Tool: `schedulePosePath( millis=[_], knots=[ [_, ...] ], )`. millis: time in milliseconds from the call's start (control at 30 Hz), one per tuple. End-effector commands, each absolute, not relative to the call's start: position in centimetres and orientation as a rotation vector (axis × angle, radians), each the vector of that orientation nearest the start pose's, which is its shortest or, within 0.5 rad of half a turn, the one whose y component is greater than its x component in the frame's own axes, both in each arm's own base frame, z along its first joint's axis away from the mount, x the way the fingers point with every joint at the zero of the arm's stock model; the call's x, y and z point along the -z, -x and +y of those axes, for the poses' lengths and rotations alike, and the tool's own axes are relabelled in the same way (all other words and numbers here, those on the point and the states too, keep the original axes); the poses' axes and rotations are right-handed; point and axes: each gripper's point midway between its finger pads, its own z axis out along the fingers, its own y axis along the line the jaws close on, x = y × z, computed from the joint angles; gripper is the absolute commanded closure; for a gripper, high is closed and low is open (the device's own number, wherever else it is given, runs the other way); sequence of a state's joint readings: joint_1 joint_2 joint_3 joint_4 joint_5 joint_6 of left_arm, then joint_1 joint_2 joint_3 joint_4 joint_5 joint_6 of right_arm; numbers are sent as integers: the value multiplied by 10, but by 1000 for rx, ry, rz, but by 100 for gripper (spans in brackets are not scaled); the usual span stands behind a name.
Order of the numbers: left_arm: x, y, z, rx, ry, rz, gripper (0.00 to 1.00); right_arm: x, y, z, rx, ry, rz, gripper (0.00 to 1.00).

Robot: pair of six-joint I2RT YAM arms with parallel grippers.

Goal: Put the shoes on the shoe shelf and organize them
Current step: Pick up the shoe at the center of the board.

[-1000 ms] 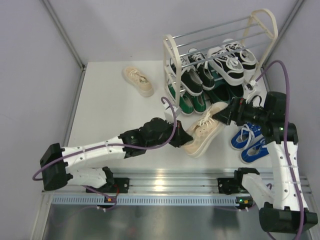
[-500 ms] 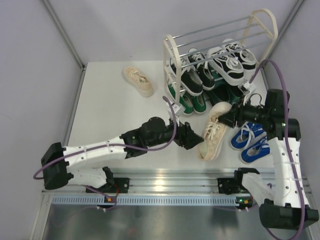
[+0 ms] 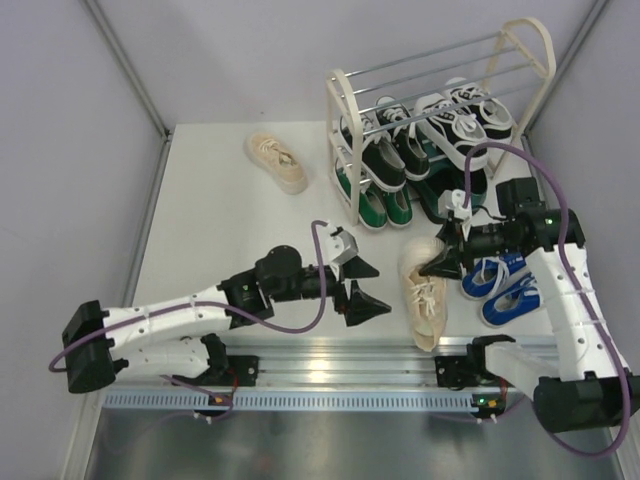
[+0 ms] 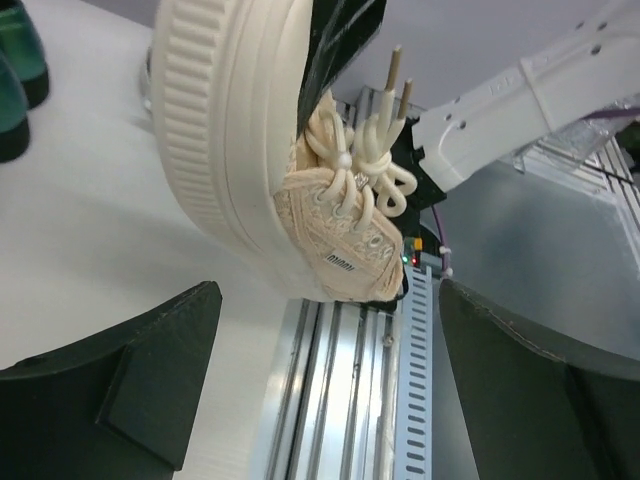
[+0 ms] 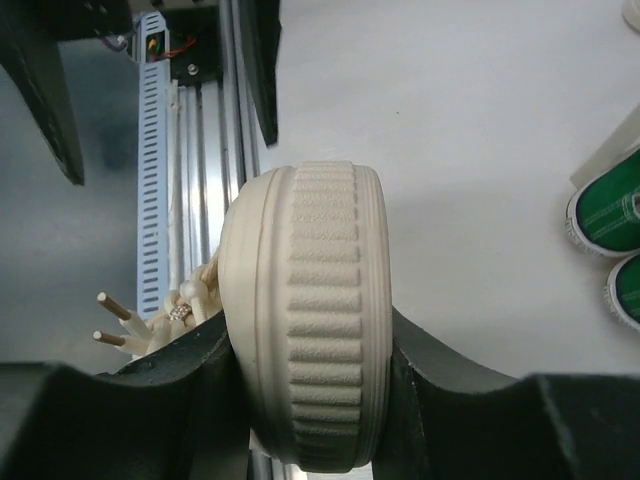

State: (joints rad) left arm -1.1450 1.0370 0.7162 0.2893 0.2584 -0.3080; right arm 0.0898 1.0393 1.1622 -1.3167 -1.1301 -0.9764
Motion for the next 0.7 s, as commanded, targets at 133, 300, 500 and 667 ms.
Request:
schedulePosePath(
  millis=[133, 300, 500, 667],
  knots=[
    [-281, -93, -410, 1435, -1053, 1419, 3, -298, -114, 178, -1175, 1414, 1480, 100],
    [-282, -97, -427, 1457, -1036, 1423, 4, -295, -111, 181, -1191, 1428, 1458, 100],
    [-277, -115, -436, 1406, -939, 1455, 7, -297, -105, 182, -1211, 1430, 1425, 100],
    [-268, -138, -427, 1267, -866, 1474, 6, -298, -100, 182, -1203, 1443, 1411, 100]
  ],
)
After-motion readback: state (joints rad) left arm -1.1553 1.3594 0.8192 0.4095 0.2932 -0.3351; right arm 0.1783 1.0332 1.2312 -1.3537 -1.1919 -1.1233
